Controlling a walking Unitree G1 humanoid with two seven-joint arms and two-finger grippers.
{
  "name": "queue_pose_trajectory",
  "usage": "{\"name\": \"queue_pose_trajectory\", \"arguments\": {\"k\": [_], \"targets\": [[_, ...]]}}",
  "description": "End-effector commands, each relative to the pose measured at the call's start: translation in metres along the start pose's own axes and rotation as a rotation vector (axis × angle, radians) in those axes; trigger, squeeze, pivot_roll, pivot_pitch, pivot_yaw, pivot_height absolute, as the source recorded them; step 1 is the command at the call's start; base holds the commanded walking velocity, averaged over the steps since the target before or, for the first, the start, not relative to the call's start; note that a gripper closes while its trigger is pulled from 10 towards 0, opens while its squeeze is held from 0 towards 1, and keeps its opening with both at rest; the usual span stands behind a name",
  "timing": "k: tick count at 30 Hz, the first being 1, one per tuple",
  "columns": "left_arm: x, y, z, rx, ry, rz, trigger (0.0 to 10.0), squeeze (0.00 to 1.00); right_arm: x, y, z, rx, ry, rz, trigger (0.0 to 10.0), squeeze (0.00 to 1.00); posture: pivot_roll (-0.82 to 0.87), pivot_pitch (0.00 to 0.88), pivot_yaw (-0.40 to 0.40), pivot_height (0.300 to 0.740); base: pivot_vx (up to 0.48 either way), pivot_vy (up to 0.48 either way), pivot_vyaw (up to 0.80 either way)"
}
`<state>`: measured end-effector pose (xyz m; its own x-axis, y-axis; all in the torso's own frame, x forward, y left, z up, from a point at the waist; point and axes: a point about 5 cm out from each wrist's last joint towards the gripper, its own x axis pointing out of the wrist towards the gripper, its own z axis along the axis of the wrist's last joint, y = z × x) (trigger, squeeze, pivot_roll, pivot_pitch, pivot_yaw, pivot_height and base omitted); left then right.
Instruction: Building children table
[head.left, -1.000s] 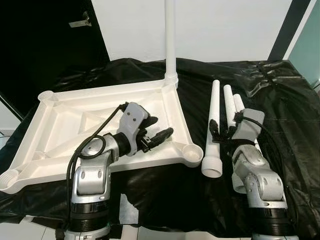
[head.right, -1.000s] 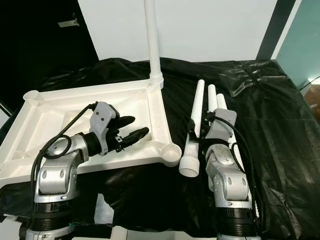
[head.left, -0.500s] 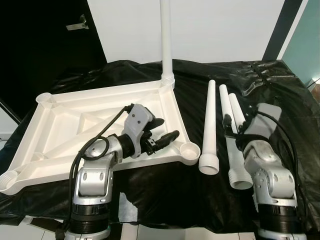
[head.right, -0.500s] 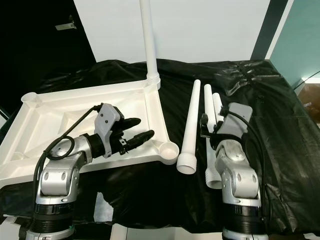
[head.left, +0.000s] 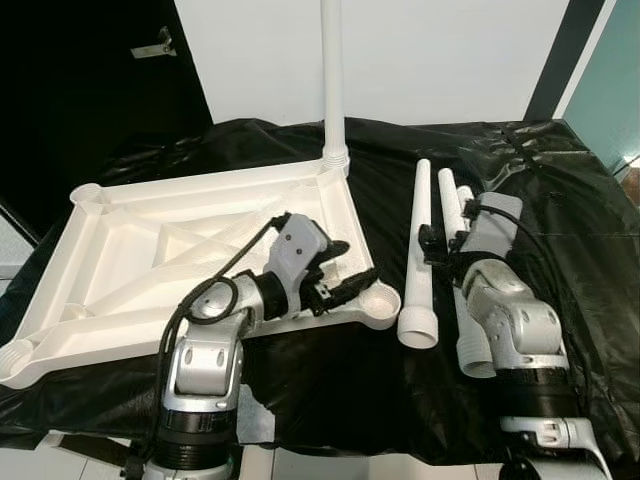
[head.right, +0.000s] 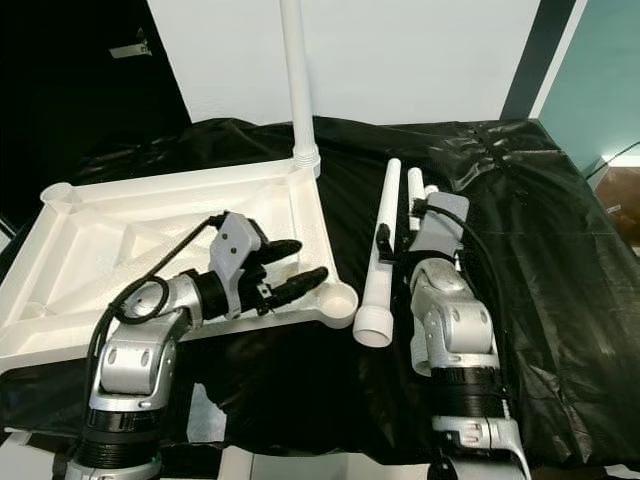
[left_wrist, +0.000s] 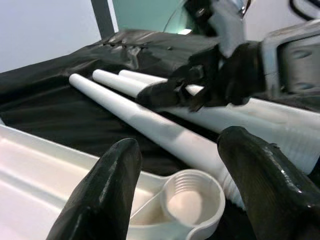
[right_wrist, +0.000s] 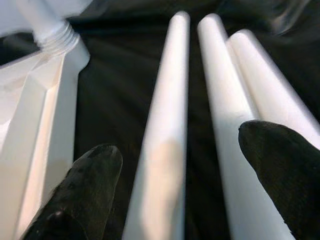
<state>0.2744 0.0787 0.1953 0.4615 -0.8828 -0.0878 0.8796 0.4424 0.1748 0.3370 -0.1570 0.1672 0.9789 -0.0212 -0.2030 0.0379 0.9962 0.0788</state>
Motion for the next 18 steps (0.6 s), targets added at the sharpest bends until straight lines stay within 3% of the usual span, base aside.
{"name": "queue_pose_trajectory", "arguments": {"k": [1,12,16,18], "targets": [[-0.004,0.01,-0.001,0.007,0.006,0.217,10.0,0.0,0.003,0.008,-0.007,-0.008,0.053,0.049,10.0,0.0,-0.04,0.031,0.001,0.74,0.0,0.0,0.0],[-0.005,0.013,-0.001,0.017,0.005,0.238,10.0,0.0,0.006,0.015,-0.023,0.098,0.175,0.104,10.0,0.0,-0.03,0.034,-0.009,0.74,0.0,0.0,0.0],[-0.005,0.013,0.0,0.019,0.004,0.238,10.0,0.0,0.006,0.011,-0.027,0.115,0.211,0.072,10.0,0.0,-0.04,0.038,-0.011,0.74,0.0,0.0,0.0],[-0.006,0.014,0.0,0.017,0.0,0.243,10.0,0.0,0.008,0.003,-0.033,0.169,0.285,0.016,10.0,0.0,-0.04,0.039,-0.012,0.74,0.0,0.0,0.0]]}}
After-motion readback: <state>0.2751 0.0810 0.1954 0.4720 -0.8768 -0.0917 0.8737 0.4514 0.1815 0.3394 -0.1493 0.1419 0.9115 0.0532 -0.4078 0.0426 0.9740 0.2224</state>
